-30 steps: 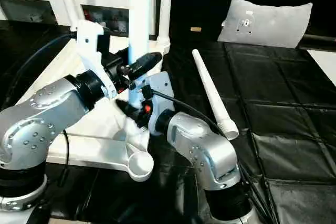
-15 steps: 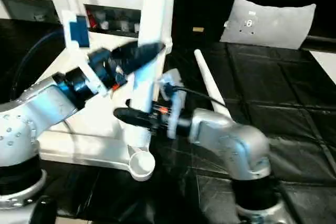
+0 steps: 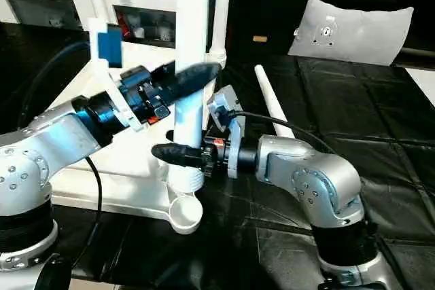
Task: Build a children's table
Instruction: Pick table leg
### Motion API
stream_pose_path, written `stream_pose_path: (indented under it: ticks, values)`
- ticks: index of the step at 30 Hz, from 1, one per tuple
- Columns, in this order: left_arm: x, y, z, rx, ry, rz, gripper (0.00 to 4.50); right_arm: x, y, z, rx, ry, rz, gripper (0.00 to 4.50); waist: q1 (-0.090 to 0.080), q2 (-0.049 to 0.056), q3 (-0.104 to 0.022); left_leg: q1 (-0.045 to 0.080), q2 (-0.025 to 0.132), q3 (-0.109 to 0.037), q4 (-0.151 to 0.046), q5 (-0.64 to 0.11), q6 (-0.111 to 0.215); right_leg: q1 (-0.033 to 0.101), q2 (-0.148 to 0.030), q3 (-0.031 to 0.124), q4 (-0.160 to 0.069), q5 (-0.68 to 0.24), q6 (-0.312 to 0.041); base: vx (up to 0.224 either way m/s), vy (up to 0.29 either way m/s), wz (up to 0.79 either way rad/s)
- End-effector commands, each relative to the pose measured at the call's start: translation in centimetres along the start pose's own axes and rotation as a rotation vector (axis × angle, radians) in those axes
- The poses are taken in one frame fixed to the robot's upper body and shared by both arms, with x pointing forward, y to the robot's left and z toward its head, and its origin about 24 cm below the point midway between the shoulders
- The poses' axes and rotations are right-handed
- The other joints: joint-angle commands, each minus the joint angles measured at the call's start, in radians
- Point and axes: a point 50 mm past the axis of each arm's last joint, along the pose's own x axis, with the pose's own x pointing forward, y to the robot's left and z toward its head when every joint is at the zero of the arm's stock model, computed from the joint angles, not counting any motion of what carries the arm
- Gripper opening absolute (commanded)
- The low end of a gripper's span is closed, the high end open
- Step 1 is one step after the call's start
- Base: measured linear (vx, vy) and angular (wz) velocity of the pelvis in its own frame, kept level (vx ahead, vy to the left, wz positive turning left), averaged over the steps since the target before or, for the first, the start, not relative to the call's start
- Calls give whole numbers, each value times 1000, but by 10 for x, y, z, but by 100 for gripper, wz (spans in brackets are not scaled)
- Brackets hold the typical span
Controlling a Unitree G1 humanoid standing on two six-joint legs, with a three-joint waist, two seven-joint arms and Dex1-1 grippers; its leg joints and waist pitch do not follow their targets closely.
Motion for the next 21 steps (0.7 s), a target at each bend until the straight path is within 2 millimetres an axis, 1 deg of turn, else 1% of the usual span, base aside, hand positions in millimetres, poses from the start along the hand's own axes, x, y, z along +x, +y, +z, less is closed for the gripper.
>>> stream_pose_path:
  ticks: [1,3,5,10,13,15,18,19,21]
  values:
    - [-1,-4,3,10,-20,-35,251,-1,4,11,-51,-20,25,193,4,2,-68,8,68,-23,-73,-66,-31,50,-98,57,-70,-98,-150,0,0,0]
    - [-2,-5,3,8,-23,-43,249,-1,4,11,-57,-16,33,193,4,3,-68,7,68,-24,-73,-64,-31,51,-97,57,-70,-92,-152,0,0,0]
    - [-2,-5,3,7,-25,-44,215,-1,4,11,-59,-15,35,193,3,2,-67,7,67,-24,-74,-66,-31,51,-97,57,-69,-92,-152,0,0,0]
    - [-3,-4,2,9,-16,-35,193,-1,3,11,-68,-14,28,193,4,4,-68,8,68,-24,-73,-65,-31,50,-97,56,-69,-95,-151,0,0,0]
    - [-3,-3,2,10,-19,-34,189,-1,2,11,-72,-13,25,192,3,4,-67,8,68,-24,-74,-73,-34,50,-97,57,-70,-99,-154,0,0,0]
    - [-3,-3,2,15,-17,-30,187,-1,2,11,-73,-13,25,192,4,2,-67,8,67,-23,-74,-77,-33,50,-98,57,-71,-109,-151,0,0,0]
    - [-4,0,3,6,-37,-17,186,-1,-1,11,-90,-11,4,192,3,3,-67,8,68,-23,-74,-78,-36,49,-98,57,-71,-114,-148,0,0,0]
    - [-4,2,6,-6,-65,-1,186,0,-6,10,-106,-2,-51,192,3,3,-67,8,68,-24,-74,-77,-37,50,-98,57,-71,-114,-148,0,0,0]
    - [-5,3,7,-9,-74,4,186,0,-8,9,-109,2,-70,192,3,3,-67,8,67,-23,-74,-76,-37,49,-98,57,-71,-111,-149,0,0,0]
